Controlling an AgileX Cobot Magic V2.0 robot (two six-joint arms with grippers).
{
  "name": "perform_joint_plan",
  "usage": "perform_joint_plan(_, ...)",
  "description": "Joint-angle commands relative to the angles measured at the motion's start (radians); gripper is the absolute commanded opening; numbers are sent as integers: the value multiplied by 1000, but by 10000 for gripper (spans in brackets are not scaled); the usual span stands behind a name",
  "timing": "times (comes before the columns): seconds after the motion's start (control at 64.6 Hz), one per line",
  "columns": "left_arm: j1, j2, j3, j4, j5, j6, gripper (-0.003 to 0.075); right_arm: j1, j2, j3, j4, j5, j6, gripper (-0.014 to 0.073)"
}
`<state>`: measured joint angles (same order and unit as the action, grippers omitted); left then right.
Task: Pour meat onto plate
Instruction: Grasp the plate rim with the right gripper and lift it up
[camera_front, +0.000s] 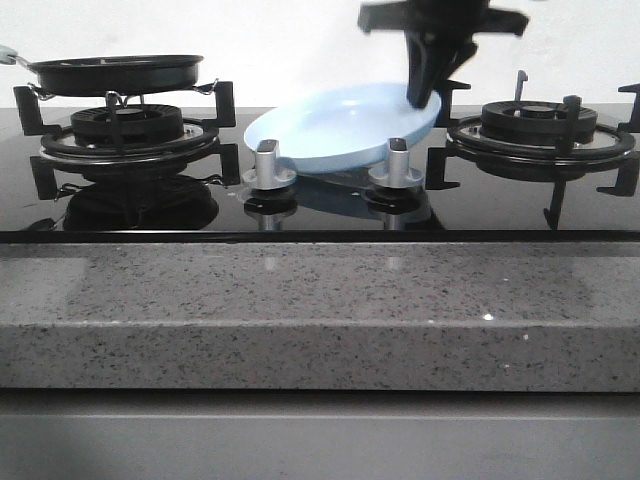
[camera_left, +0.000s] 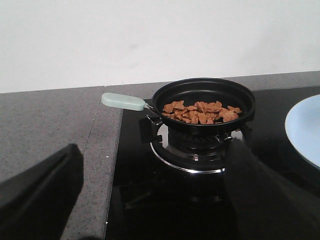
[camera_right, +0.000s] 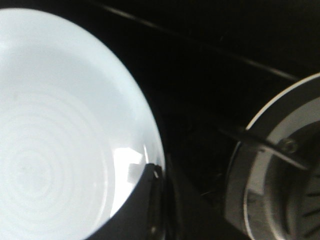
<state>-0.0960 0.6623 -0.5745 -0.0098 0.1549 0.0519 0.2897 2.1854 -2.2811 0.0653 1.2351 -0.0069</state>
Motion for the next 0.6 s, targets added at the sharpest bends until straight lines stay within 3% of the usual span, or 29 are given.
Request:
perform_joint_plan(0.0, -1, 5, -37, -8, -81, -6, 562, -3, -81, -79, -20, 97, -4, -59)
perform_joint_plan(0.356, -1, 5, -37, -8, -81, -6, 562, -3, -215, -56, 72, 108, 7, -59)
perform_joint_plan(0.48, -1, 5, -37, -8, -81, -6, 562, 3, -296, 75, 78, 91, 7, -59)
perform_joint_plan(0.589, -1, 5, -37, -8, -81, -6, 562, 15, -403, 280, 87, -38, 7, -59)
